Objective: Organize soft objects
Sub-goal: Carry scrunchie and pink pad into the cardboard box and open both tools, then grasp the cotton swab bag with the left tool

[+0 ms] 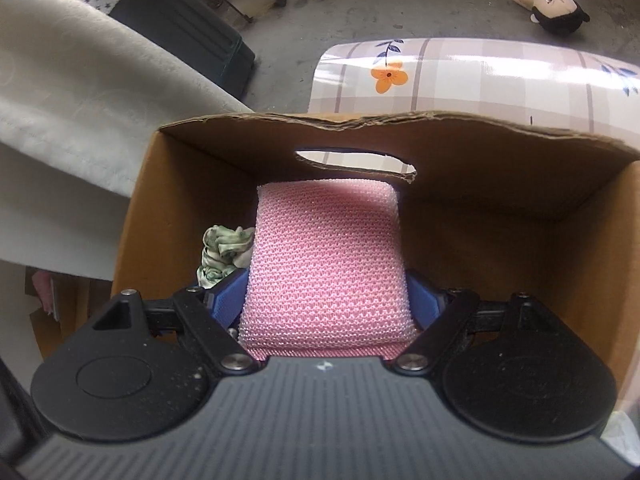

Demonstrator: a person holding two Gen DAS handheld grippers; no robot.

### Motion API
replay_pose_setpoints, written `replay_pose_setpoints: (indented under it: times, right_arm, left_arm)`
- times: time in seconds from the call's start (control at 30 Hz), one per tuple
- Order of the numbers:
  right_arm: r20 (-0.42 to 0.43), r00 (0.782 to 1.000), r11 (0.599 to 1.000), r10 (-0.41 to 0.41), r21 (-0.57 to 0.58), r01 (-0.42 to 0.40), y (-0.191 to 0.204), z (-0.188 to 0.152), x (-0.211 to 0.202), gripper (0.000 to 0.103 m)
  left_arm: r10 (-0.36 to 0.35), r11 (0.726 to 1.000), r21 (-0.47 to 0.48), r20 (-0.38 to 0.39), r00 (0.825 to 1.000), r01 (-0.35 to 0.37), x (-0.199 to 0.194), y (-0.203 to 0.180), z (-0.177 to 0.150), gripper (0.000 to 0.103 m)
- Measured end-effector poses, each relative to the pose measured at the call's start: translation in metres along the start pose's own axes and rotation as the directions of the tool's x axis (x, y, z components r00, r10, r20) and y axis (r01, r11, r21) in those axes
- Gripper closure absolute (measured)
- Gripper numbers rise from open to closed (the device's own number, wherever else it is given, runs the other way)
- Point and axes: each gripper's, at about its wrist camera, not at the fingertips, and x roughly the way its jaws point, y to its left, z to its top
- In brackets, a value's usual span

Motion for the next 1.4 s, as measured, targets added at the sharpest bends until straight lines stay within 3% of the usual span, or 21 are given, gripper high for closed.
replay_pose_setpoints:
  times: [0.27, 0.47, 1.03, 1.17, 1.4]
  right_arm:
    - [-0.014, 0.999, 0.993, 0.051, 0.104, -0.049, -0.026, 0.008, 0.022, 0.014]
    - [0.001, 0.995, 0.991, 0.098, 0.096, -0.098, -0.023, 0.011, 0.011, 0.004]
    - [0.035, 0.988, 0.978, 0.152, 0.138, -0.156, -0.026, 0.004, -0.006, 0.001]
    - [0.062, 0.968, 0.962, 0.245, 0.107, -0.251, -0.02, 0.001, -0.033, 0.001]
    - [0.122, 0.895, 0.902, 0.43, -0.003, -0.433, -0.031, -0.027, -0.137, 0.001]
  left_arm:
    - [0.008, 1.0, -0.028, 0.01, 1.0, -0.008, -0.002, 0.002, 0.007, 0.034]
    - [-0.005, 0.998, -0.055, 0.016, 1.0, 0.006, -0.017, 0.011, 0.009, 0.022]
    - [0.025, 0.996, -0.091, 0.046, 0.999, -0.02, -0.055, 0.022, 0.0, 0.016]
    - [-0.002, 0.991, -0.136, 0.08, 0.997, 0.013, -0.08, 0.029, -0.002, 0.016]
    - [-0.058, 0.978, -0.184, 0.201, 0.978, 0.096, -0.171, 0.037, -0.03, 0.016]
